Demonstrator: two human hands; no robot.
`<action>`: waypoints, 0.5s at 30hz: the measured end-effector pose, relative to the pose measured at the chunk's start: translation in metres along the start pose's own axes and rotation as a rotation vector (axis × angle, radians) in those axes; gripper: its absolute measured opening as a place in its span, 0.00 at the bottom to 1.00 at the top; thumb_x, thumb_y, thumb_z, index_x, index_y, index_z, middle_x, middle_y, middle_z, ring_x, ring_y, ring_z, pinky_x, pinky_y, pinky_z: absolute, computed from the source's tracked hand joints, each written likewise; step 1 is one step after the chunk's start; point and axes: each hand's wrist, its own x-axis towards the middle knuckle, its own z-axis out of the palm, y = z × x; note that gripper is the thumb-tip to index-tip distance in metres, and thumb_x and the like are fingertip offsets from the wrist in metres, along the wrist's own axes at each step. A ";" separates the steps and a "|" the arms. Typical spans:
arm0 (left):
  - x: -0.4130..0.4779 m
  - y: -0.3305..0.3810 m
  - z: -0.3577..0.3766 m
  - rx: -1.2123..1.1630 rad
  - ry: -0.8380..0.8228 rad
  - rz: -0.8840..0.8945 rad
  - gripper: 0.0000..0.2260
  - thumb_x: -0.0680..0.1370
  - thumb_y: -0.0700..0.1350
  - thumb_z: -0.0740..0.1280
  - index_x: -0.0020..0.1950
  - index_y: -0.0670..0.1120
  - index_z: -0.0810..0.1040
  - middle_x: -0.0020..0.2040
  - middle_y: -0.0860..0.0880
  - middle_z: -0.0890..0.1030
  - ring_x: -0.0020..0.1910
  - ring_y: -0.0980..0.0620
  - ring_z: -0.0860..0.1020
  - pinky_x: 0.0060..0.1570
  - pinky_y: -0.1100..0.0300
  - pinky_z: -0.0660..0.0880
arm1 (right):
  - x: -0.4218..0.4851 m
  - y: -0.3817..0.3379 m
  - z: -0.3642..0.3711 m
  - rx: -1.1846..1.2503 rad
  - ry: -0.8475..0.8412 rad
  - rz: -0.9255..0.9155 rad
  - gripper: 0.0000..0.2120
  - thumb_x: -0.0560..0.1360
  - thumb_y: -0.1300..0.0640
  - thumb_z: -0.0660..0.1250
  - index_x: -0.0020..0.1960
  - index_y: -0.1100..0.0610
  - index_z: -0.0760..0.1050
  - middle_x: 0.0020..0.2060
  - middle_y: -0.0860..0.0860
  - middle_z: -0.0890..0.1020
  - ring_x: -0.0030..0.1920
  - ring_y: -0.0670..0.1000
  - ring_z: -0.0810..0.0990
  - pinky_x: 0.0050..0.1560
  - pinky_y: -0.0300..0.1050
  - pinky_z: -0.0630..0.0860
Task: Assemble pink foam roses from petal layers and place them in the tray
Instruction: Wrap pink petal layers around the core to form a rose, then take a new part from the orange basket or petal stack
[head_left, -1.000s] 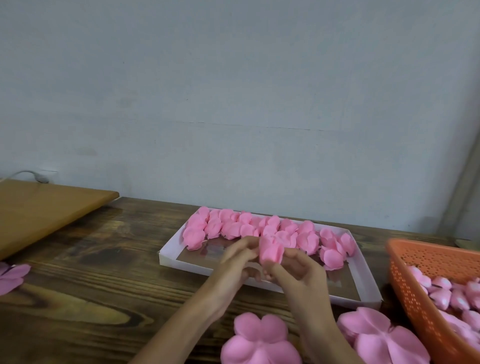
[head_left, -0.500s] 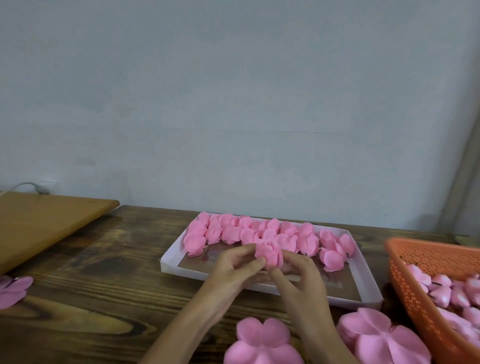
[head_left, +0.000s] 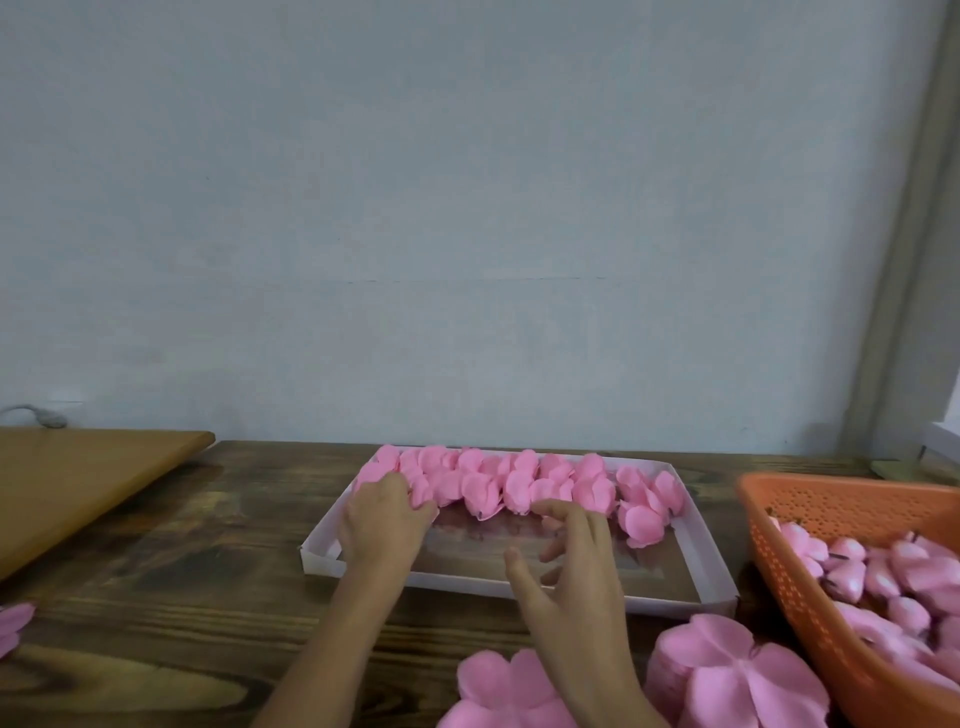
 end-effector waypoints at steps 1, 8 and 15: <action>0.001 0.000 0.003 0.064 0.013 0.014 0.09 0.80 0.54 0.72 0.52 0.49 0.81 0.44 0.51 0.82 0.40 0.55 0.77 0.31 0.65 0.67 | -0.001 0.000 0.001 0.001 -0.002 -0.004 0.20 0.74 0.58 0.75 0.62 0.47 0.73 0.55 0.42 0.72 0.48 0.44 0.77 0.49 0.49 0.80; 0.004 -0.011 0.014 0.257 -0.056 0.062 0.24 0.79 0.65 0.69 0.66 0.50 0.76 0.65 0.47 0.76 0.62 0.50 0.75 0.52 0.61 0.77 | -0.001 0.002 0.000 -0.008 0.013 -0.035 0.19 0.74 0.59 0.74 0.62 0.48 0.73 0.54 0.43 0.72 0.47 0.44 0.76 0.48 0.49 0.79; -0.062 0.010 -0.027 -0.142 0.091 0.479 0.09 0.78 0.56 0.73 0.54 0.55 0.78 0.51 0.58 0.75 0.52 0.56 0.75 0.46 0.63 0.73 | -0.001 0.007 0.001 -0.013 0.058 -0.085 0.19 0.74 0.59 0.74 0.60 0.46 0.72 0.53 0.40 0.73 0.48 0.45 0.76 0.46 0.52 0.79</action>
